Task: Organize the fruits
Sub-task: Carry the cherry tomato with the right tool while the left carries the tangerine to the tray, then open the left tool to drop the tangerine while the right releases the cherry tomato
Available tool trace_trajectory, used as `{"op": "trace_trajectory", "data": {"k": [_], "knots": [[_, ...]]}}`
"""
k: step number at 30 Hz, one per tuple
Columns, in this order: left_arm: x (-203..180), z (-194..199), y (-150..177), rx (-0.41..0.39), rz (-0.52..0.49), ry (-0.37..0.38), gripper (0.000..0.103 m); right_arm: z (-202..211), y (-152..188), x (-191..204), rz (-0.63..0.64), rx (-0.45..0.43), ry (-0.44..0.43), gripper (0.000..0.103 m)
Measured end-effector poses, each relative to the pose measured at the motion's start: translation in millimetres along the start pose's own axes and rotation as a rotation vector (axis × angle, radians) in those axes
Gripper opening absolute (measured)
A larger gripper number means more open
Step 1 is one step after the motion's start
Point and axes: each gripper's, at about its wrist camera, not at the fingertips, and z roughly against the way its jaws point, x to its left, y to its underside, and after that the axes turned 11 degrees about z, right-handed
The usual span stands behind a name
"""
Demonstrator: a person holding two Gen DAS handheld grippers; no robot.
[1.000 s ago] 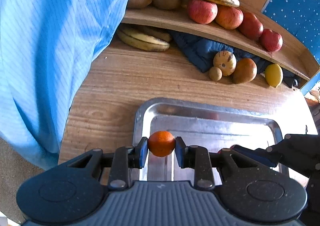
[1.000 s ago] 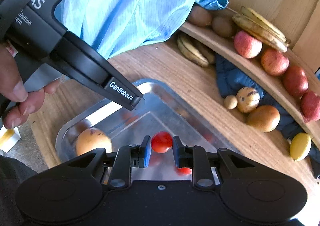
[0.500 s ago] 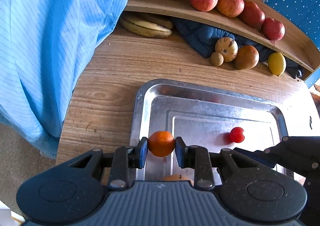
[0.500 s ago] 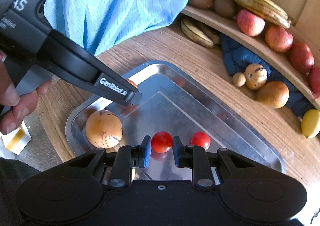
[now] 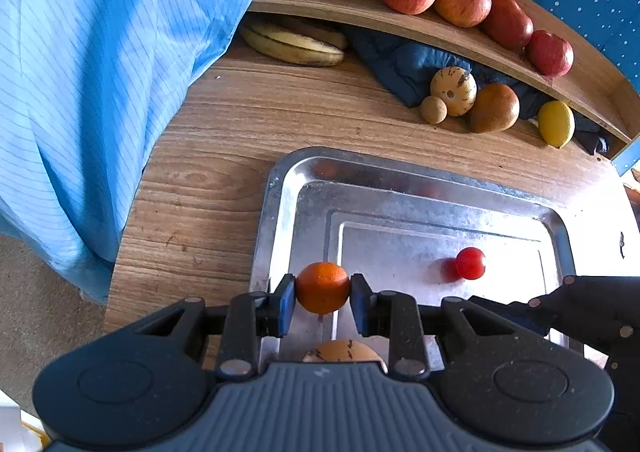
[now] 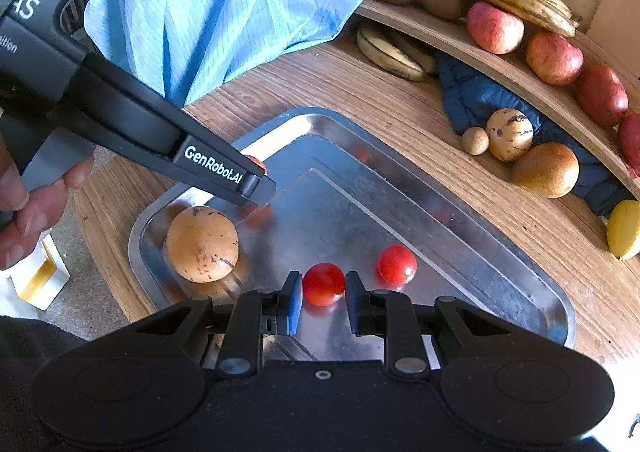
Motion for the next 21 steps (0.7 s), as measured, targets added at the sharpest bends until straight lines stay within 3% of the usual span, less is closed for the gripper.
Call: {"op": "trace_trajectory", "data": {"k": [11,21], "knots": [[-2.4,0.0,3.2,0.016,-0.004,-0.031,0.032,5.4,7.8,-3.7,-0.018,-0.002,0.005,0.028],[-5.5,16.2,6.4,-0.033,0.013,-0.018,0.058,20.3,16.4,-7.0,-0.065,-0.034,0.034,0.05]]}}
